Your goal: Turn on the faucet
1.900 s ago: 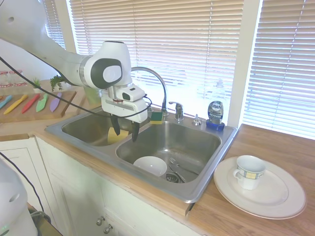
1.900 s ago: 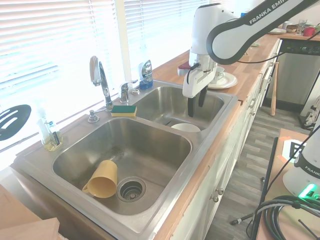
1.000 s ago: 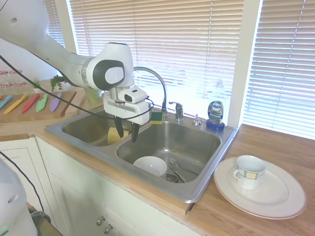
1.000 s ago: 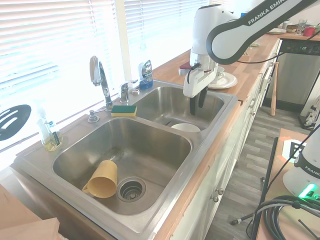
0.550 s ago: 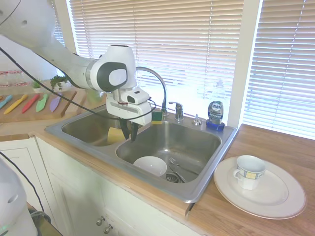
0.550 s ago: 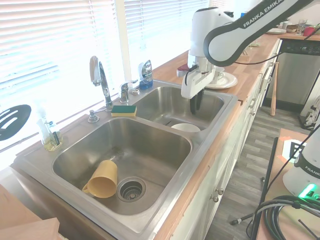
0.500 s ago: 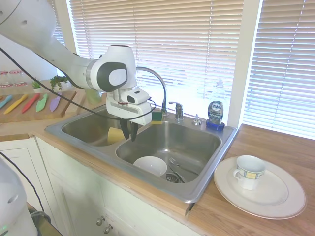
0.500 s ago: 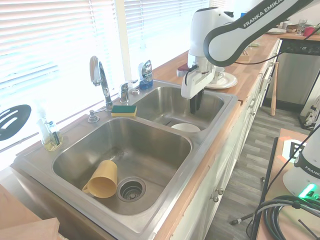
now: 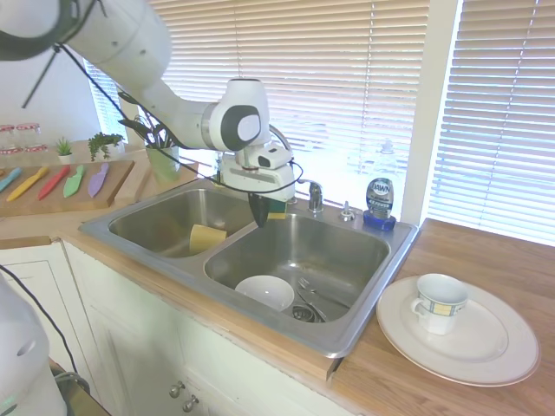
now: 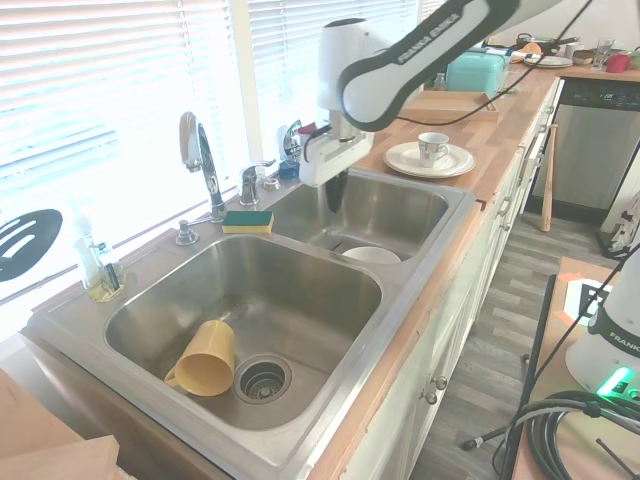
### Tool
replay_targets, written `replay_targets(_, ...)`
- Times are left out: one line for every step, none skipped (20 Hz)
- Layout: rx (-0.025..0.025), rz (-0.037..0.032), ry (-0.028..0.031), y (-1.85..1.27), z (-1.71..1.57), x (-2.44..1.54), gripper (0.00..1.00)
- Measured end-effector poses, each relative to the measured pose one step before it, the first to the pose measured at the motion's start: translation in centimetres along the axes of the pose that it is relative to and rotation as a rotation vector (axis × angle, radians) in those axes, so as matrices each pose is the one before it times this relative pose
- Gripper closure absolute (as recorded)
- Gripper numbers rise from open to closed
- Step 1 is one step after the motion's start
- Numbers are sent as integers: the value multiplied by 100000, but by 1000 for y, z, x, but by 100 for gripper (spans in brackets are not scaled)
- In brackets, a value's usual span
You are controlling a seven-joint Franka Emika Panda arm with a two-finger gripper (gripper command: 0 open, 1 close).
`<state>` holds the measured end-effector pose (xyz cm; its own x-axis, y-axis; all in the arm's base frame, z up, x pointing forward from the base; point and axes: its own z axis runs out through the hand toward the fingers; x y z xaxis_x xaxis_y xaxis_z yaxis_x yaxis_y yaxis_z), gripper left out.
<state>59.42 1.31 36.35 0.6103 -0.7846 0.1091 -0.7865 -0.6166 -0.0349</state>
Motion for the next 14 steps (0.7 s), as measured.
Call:
replay_targets(-378,1355,1003,-1111,72,983,100)
replay_targets(-263,1166,681,-1061,13,855,100)
replay_targets(-123,1028,473,-1076,2,746,100)
replay_targets(-33,727,407,-1119,-57,580,100)
replay_targets(66,916,414,-1027,-77,442,100)
replay_targets(427,721,464,-1025,-180,306,100)
replay_targets(400,1150,500,-896,-192,272,100)
replay_targets(220,1427,504,-706,-172,311,100)
replay_targets(-132,1467,331,-516,-125,351,100)
replay_targets(-66,1605,327,-381,-118,413,100)
replay_targets(-8,1415,252,-261,-78,409,100)
replay_targets(-52,1230,182,-182,-17,350,100)
replay_targets(-558,1056,20,-58,1,273,100)
replay_targets(-255,745,70,-65,-51,194,100)
